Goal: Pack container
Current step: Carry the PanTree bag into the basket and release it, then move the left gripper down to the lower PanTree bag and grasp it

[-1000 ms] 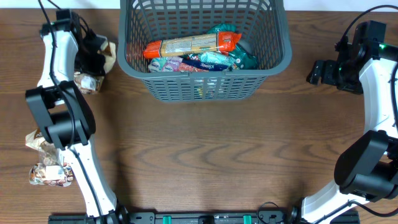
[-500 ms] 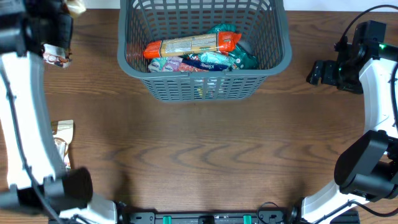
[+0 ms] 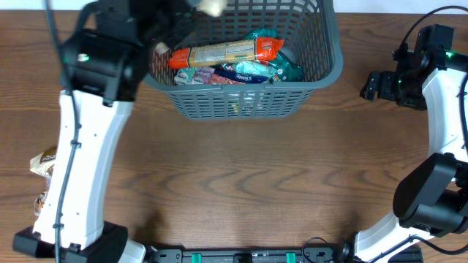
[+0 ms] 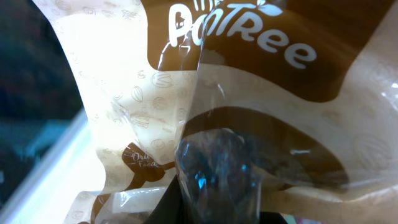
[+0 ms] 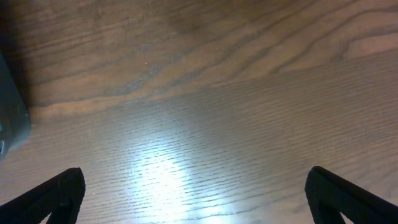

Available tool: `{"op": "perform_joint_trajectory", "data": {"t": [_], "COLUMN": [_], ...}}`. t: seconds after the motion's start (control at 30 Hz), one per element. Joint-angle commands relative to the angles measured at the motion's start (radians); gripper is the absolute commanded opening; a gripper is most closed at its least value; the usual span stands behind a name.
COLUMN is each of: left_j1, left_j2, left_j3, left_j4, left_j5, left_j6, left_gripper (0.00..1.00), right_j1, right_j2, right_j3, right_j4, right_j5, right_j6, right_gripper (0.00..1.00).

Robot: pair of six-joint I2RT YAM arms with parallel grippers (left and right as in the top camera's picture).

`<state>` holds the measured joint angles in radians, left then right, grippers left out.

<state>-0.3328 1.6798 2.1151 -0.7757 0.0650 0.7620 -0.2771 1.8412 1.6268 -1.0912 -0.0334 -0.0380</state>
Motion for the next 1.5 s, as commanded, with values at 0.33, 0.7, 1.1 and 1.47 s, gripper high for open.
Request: {"op": "perform_joint_trajectory", "data": {"t": [0.33, 0.7, 1.1, 1.47], "left_j1": [-0.05, -0.053, -0.03, 0.216], "left_j2": [0.307, 0.346, -0.006, -0.273], "left_j3": [0.006, 0.005, 0.035, 0.035], "left_j4": [-0.018, -0.116, -0.167, -0.653], "left_j5": [0.159, 0.104, -0.225, -0.355], "left_j6": [0.078, 0.075, -0.071, -0.515], "left_gripper": [0.06, 0.57, 0.65, 0.8], "right_j1": [0.003, 0.003, 0.003, 0.004], "right_j2": [-0.001, -0.001, -0.001, -0.001], "right_j3": [-0.004, -0.004, -0.004, -0.004], "right_j4": [-0.011, -0.017, -0.005, -0.003], "right_j5": [-0.001, -0.001, -0.001, -0.002], "right_j6": [-0.024, -0.046, -0.05, -0.05], "right_gripper": [0.99, 0.99, 0.99, 0.99]}}
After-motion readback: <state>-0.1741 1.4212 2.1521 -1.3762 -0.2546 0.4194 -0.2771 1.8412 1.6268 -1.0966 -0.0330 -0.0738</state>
